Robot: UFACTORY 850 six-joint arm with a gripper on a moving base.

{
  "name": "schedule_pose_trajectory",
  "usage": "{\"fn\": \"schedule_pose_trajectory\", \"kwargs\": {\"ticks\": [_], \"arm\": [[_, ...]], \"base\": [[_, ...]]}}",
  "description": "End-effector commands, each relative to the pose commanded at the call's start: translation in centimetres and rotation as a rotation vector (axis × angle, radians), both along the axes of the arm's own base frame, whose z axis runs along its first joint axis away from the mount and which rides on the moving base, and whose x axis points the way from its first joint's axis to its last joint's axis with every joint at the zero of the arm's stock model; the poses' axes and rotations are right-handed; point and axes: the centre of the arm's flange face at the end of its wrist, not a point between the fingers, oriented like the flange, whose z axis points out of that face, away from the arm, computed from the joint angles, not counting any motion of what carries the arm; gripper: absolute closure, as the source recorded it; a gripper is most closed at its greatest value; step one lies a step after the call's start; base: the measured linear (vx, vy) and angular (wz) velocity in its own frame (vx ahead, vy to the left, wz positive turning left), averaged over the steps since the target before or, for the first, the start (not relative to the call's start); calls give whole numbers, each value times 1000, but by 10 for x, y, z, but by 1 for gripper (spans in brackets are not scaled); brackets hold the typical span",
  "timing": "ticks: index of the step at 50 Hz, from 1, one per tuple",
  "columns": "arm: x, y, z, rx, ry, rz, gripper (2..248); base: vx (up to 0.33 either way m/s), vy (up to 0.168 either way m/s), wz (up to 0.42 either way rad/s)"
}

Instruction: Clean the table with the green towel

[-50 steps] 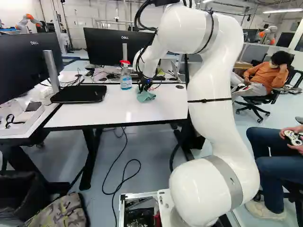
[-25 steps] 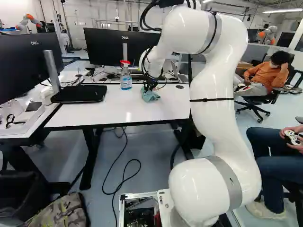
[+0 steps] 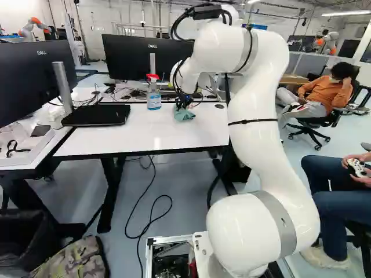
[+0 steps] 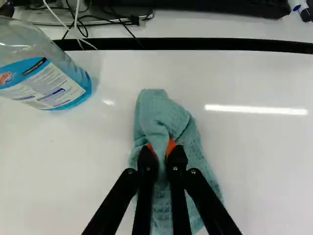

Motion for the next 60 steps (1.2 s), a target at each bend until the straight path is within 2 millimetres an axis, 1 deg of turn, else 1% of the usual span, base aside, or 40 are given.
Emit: {"fn": "schedule_pose_trajectory", "kwargs": {"ticks": [12,24,33,43,53,60], "arm": [[17,13,-2,2,-20,15,213],[16,33,-2,3,-22,43,213],[8,47,-1,2,-15,64,213],[-7,56,0,0,0,79,213],[-25,57,2,-2,16,86,213],[-36,54,3,-4,28,85,213]], "base": [[0,0,0],[0,0,0],[0,0,0],[0,0,0],[0,0,0],[0,0,0]]}}
